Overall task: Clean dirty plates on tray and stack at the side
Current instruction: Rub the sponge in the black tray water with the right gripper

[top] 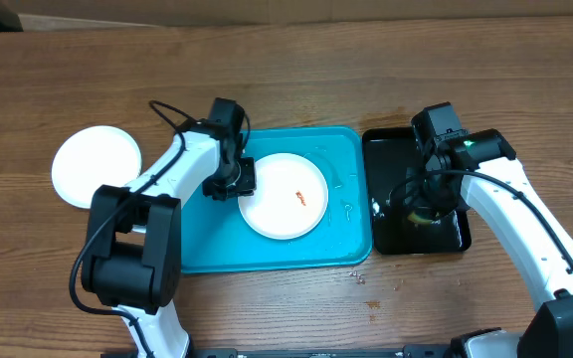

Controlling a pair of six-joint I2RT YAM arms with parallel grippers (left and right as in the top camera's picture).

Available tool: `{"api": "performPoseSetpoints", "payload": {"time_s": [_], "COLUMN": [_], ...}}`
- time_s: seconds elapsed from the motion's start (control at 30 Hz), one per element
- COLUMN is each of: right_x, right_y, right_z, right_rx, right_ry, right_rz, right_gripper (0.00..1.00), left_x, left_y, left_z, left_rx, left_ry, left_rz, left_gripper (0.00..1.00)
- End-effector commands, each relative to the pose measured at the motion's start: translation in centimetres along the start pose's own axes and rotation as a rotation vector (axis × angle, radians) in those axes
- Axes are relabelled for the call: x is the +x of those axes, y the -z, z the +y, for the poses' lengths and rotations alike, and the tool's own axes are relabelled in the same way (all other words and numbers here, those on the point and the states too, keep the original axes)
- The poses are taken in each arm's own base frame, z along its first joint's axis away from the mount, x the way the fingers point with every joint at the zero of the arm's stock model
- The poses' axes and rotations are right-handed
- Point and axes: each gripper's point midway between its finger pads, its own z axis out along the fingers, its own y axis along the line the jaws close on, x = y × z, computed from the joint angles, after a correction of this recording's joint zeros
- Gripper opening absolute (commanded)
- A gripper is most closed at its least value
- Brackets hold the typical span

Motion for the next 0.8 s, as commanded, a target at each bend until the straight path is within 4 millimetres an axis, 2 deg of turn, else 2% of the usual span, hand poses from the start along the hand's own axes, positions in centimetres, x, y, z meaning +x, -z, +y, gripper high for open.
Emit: {"api": "performPoseSetpoints", "payload": {"time_s": [0.0,0.2,0.27,0.47,0.67,0.77], "right_x": [-0.9,-0.7,-0.6,-0.7,-1.2,-1.5], "right_y": [1.4,1.3,1.3,1.3,1.2,1.5], "right_z": [0.4,0.4,0.3,0.3,-0.7,-0.2], "right_rx": [-0.034,-0.032,-0.029,-0.027,0.032,0.005], "right_ry": [-0.002,-0.002,-0.002,-0.001,0.000,0.030], "right_rz": [-0.048,-0.041,-0.034,-0.040,-0.067,-0.074], "right_gripper": [0.11,0.04,0.04,0.04,0.04,0.04], "left_x": [1.5,1.7,1.6,1.6,1.6,1.8], "left_y": [-0.8,-1.0,-1.0,-1.0,-1.0,-1.0], "left_z": [-0.8,-1.2,-1.2,-0.9,-0.9,-0.9], "left_rx": [0.070,0.068,0.066,0.047,0.043,0.041], "left_ry": [-0.046,-0.061,-0.062,-0.063,-0.065,-0.064], "left_rz": [0.049,0.049,0.047,0.044,0.044,0.051], "left_gripper": [0.33,0.21,0.15,0.04,0.04,0.04]}}
